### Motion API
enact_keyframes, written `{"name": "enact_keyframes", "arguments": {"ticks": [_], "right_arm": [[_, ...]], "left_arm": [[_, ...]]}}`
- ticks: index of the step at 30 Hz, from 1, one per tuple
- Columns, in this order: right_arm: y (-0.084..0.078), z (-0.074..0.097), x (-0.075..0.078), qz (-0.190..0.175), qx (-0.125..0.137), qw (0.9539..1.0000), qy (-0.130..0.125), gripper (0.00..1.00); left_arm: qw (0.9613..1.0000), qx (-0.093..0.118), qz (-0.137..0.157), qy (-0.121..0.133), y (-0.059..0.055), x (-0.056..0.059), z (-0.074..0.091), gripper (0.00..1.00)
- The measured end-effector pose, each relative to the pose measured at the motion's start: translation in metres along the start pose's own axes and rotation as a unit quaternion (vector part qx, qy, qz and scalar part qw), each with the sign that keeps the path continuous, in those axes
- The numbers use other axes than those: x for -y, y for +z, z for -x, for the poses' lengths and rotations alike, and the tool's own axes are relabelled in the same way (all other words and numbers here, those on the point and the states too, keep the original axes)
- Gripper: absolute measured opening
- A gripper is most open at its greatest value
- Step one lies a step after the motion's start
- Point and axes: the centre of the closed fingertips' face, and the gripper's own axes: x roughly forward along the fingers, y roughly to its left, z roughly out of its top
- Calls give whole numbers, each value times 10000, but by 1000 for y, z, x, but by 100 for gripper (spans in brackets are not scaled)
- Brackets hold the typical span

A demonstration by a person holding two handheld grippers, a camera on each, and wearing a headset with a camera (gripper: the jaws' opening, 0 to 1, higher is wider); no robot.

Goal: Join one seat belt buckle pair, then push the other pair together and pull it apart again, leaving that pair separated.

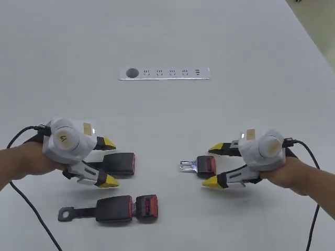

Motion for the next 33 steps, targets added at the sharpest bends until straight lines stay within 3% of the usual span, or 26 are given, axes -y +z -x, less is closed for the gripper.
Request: {"name": "enact_keyframes", "arguments": {"ticks": [3,4,5,11,17,23,33], "right_arm": [[-2,-2,3,19,-18,10000,26,54],[-1,-1,4,-31,-1,10000,46,53],[-1,-2,3,-25,3,10000,63,51],[-4,-1,6,319,-70,9995,4,43],[-4,-1,5,377,-17,9993,47,37],[-6,0,6,322,219,9992,-25,36],[-4,1,5,240,384,9990,-15,36]], "left_arm": [[9999,-81,-15,-80,-4,2,-4,56],[9998,-46,-183,-7,-3,-1,-4,54],[9998,-89,-152,38,-5,-3,-3,51],[9997,-120,-220,75,-6,-8,-2,43],[9990,-151,-408,-52,-7,-4,-1,35],[9982,-206,-557,-77,-6,-5,-1,34],[9981,-273,-546,-70,-6,-7,-3,34]]}}
